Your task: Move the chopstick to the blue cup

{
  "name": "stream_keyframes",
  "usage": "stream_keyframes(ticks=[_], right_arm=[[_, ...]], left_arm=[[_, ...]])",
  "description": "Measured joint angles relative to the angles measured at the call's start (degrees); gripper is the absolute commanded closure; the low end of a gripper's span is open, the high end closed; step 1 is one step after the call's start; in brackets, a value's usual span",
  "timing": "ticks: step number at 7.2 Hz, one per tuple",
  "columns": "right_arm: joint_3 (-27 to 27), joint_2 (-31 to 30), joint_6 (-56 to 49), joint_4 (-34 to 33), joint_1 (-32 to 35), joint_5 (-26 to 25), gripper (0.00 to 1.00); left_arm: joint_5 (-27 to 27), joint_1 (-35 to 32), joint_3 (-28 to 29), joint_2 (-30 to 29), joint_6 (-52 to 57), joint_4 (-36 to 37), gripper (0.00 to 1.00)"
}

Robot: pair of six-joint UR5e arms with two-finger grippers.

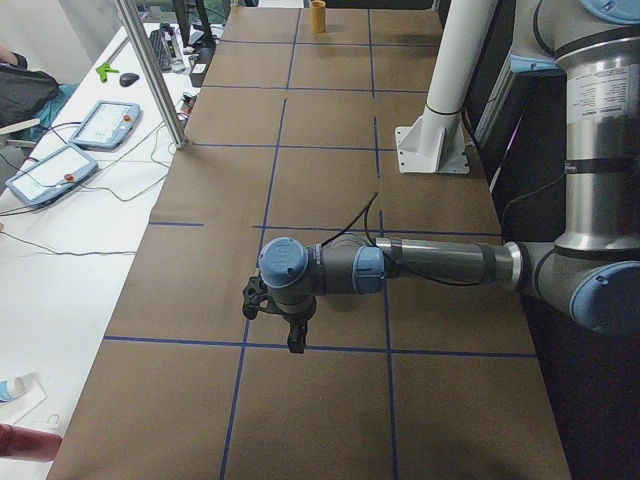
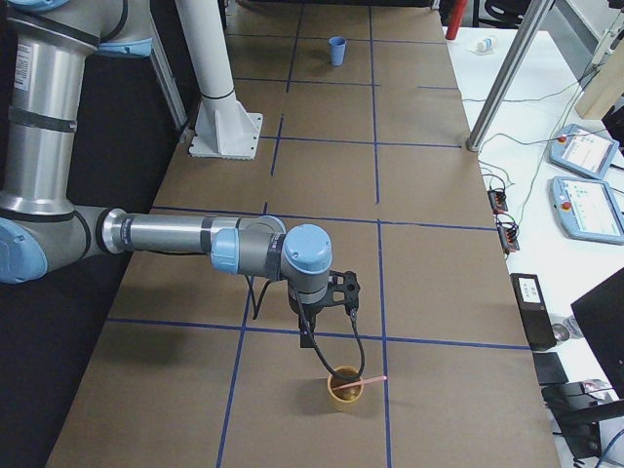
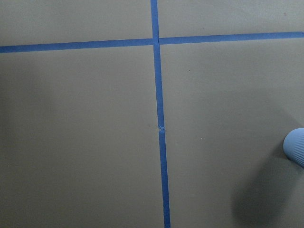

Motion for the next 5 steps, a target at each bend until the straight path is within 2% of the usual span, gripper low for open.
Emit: stream_keyframes(ticks=[5], right_arm=[[0.05, 0.32, 0.02, 1.12, 0.0, 0.01, 0.0]], left_arm=[[0.65, 0.88, -0.82, -1.7, -0.39, -2.11, 0.0]])
